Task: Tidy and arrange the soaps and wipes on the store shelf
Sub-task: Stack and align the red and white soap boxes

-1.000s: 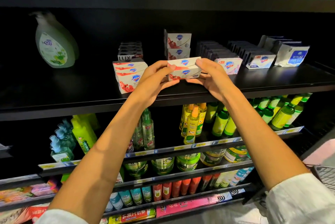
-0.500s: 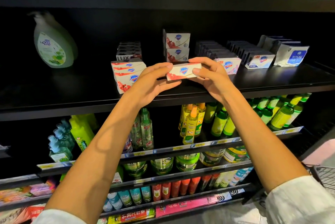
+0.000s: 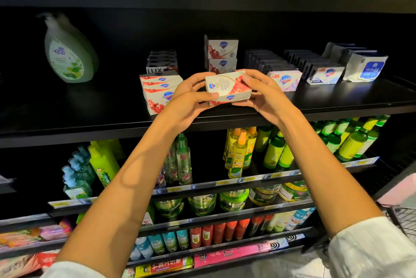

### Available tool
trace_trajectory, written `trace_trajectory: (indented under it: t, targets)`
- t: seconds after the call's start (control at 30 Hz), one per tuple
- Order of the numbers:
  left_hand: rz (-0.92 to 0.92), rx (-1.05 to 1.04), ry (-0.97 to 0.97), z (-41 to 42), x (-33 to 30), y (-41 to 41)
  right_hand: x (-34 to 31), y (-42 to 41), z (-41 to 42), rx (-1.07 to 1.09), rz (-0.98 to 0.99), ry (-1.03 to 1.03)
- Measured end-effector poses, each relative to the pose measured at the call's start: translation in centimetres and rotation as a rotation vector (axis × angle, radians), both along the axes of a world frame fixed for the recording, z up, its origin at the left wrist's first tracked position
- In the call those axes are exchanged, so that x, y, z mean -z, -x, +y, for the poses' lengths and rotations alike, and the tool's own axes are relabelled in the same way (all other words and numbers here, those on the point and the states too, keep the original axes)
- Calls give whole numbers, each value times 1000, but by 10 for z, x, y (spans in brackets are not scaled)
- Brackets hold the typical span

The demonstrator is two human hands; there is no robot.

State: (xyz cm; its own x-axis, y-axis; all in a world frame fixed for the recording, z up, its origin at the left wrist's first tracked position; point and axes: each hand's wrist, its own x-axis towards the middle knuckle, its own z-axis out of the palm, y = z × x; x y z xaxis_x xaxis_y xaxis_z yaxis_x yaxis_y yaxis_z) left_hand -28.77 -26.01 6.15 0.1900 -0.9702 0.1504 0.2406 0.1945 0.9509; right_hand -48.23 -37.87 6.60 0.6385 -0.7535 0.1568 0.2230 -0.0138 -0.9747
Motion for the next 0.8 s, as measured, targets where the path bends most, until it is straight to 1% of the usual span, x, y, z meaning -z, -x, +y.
trace_trajectory:
  t: [0.23, 0.4, 0.57, 0.8]
  targets:
    - [-73, 5, 21, 1, 2, 0, 1, 1, 2, 23, -4, 22]
    - [44, -15, -31, 1, 1, 1, 4, 4, 1, 42, -39, 87]
    - [90, -10, -73, 1, -4, 3, 5, 6, 0, 43, -49, 127]
    - [61, -10, -83, 2, -5, 4, 6, 6, 0, 38, -26, 166]
